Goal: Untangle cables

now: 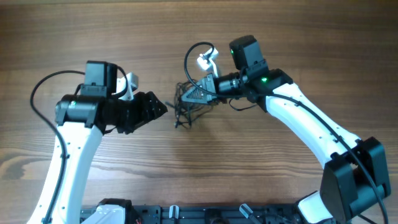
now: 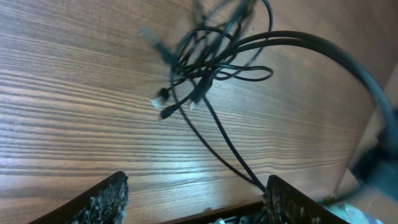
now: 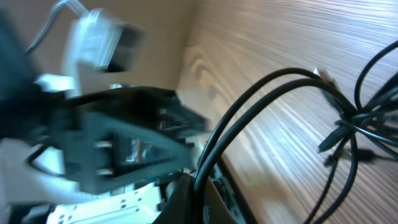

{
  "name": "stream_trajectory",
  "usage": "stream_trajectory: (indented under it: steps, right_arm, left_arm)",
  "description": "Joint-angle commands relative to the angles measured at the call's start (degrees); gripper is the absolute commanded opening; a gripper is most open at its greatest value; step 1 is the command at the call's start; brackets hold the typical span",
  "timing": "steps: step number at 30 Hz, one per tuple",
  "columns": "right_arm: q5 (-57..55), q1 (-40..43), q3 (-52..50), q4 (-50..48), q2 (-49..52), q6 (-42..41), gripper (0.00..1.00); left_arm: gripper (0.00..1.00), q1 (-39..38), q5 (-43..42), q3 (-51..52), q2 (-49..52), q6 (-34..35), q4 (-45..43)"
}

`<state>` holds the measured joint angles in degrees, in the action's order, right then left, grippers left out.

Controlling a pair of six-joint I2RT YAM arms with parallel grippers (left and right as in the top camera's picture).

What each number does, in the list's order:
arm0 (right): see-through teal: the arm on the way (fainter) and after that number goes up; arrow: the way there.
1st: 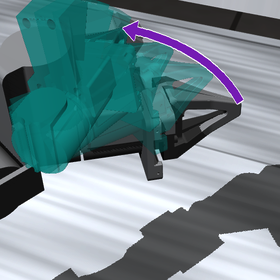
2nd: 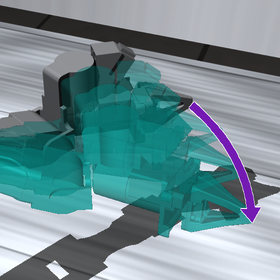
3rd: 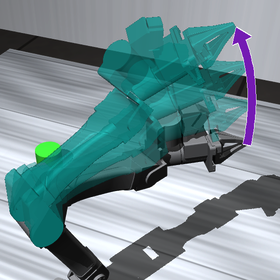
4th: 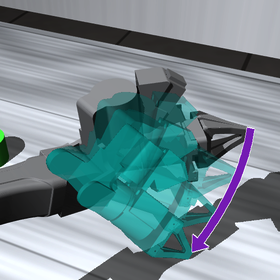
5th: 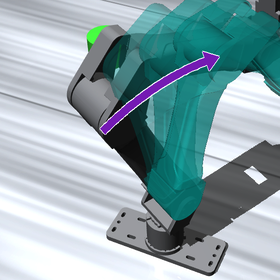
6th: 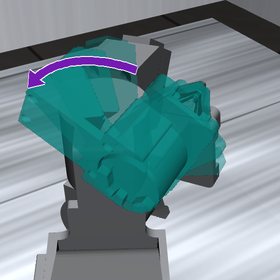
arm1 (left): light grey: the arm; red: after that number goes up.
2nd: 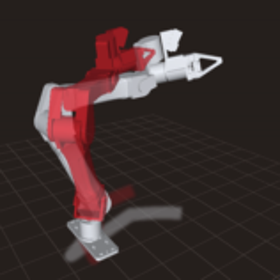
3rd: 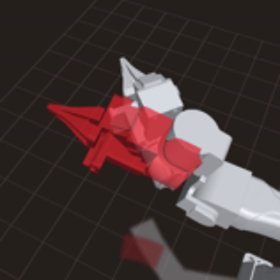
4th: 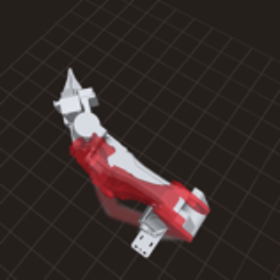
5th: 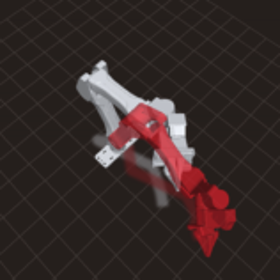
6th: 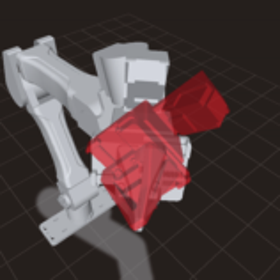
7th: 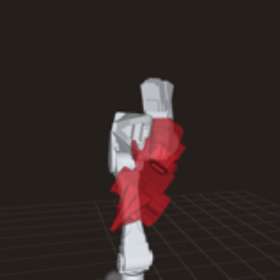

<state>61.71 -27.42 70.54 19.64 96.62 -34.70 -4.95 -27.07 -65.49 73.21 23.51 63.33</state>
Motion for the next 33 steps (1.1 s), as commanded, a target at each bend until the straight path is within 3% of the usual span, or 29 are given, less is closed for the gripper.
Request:
stream_trajectory:
  steps: [1,4,7,9,11,12,16,17,19,22,23,26,29,33]
  right_arm:
    - [7.96,-0.48,1.16,-9.09,-4.28,-9.49,0.04]
    - [10.32,-0.5,1.16,-16.74,-6.84,-16.61,0.04]
    - [14.56,-0.48,1.16,-30.91,-9.75,-27.5,0.05]
    - [15.39,-0.48,1.14,-40.0,-11.39,-34.93,0.05]
    - [15.52,-0.48,1.16,-48.46,-13.18,-42.07,0.05]
    - [15.45,-0.44,1.14,-51.45,-14.4,-43.95,0.05]
    - [15.52,1.05,1.14,-49.99,-16.61,-42.88,0.05]
    - [14.93,1.53,1.14,-45.42,-16.59,-39.78,0.05]
    - [8.13,1.62,1.14,-26.91,-16.59,-27.54,0.05]
    - [-21.16,1.62,1.14,6.43,-16.59,-12.09,0.05]
    - [-26.14,1.62,1.14,11.67,-16.59,-9.4,0.05]
    - [-19.98,1.53,1.14,8.24,-16.59,-8.81,0.04]
    - [-8.07,0.7,1.14,-6.58,-16.59,-15.02,0.05]
    - [-6.82,-4.68,1.14,-26.08,-16.59,-25.4,0.05]
  left_arm:
    - [0.76,-1.73,-0.94,-0.83,3.43,0.96,-0.15]
    - [0.8,-2.29,-0.94,-0.83,5.11,0.94,-2.08]
    - [0.83,-2.34,1.03,-0.83,6.32,1.01,-6.45]
    - [0.82,-2.34,3.85,-0.83,6.88,1.84,-7.41]
    - [0.72,-2.34,10.49,-0.83,7.76,7.06,-7.15]
    - [0.71,-2.34,15.56,-0.83,8.46,10.36,-6.49]
    - [0.68,-1.46,24.04,-0.83,10.49,14.45,-4.33]
    - [0.75,-0.92,21.97,-0.83,10.49,14.36,-3.98]
    - [0.94,0.02,14.75,-0.83,10.47,13.64,-4.68]
    - [1.0,1.88,-1.09,-0.85,10.47,6.71,-6.56]
    - [1.0,2.29,-1.88,-0.85,10.47,6.97,-6.51]
    - [1.0,2.14,-3.72,-0.83,10.49,12.96,-6.51]
    - [1.0,2.08,-7.69,-0.83,10.49,20.24,-6.58]
    - [1.0,1.64,-10.45,-0.83,10.49,20.7,-6.6]
